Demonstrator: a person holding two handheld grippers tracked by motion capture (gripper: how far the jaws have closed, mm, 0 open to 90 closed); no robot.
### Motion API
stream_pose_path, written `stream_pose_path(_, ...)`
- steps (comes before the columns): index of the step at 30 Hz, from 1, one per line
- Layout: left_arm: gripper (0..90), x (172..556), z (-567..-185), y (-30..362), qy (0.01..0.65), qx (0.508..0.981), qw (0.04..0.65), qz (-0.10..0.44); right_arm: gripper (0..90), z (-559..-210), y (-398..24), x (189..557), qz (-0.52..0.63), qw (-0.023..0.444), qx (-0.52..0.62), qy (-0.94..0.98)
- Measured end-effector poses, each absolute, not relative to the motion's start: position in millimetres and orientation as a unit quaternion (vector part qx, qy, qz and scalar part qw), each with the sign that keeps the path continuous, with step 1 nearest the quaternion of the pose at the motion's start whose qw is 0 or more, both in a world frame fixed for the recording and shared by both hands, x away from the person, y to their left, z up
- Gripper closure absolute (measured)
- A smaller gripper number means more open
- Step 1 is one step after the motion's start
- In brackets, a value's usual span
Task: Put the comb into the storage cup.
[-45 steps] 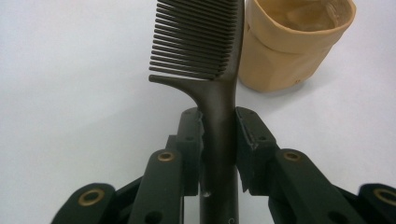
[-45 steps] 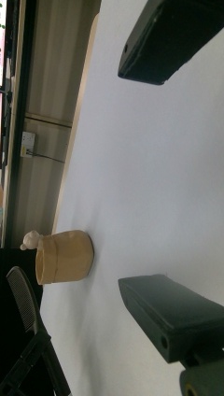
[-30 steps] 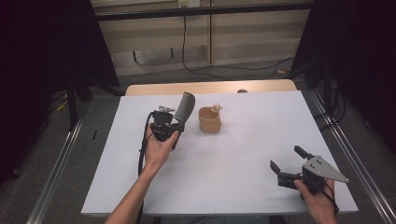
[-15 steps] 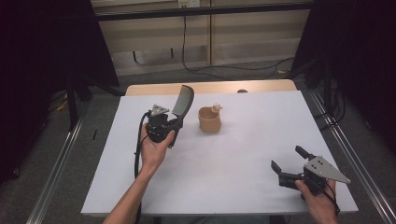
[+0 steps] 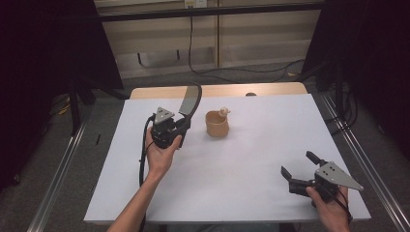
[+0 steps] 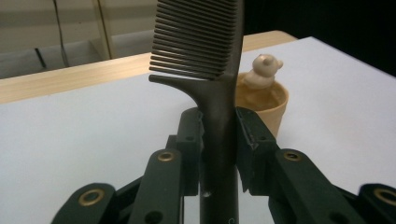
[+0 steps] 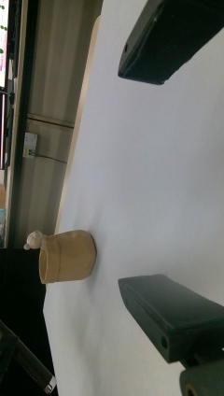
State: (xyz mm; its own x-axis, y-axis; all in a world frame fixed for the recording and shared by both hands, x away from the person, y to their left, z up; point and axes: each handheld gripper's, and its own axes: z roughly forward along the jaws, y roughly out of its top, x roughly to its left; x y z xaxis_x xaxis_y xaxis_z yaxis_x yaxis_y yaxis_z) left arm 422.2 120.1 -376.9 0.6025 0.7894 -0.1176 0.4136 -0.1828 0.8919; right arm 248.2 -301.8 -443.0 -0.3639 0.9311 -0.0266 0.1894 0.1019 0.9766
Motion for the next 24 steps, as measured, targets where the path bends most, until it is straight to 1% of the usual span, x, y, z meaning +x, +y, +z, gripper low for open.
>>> stream_pose_path(1, 72.8, 422, -376, 121, 0.404, 0.742, 0.499, 0.194, 1.5, -443, -302, 248, 0.512, 0.363, 0.432, 0.648)
stream_pose_path(3, 72.8, 423, -376, 123, 0.401, 0.737, 0.511, 0.184, 1.5, -443, -302, 248, 0.510, 0.362, 0.433, 0.649)
stream_pose_path(17, 72.8, 422, -372, 117, 0.345, 0.721, 0.564, 0.207, 1.6, -443, -303, 248, 0.511, 0.365, 0.433, 0.647)
stream_pose_path(24, 72.8, 425, -369, 113, 0.334, 0.723, 0.570, 0.201, 1.6, -443, -302, 248, 0.510, 0.364, 0.434, 0.647)
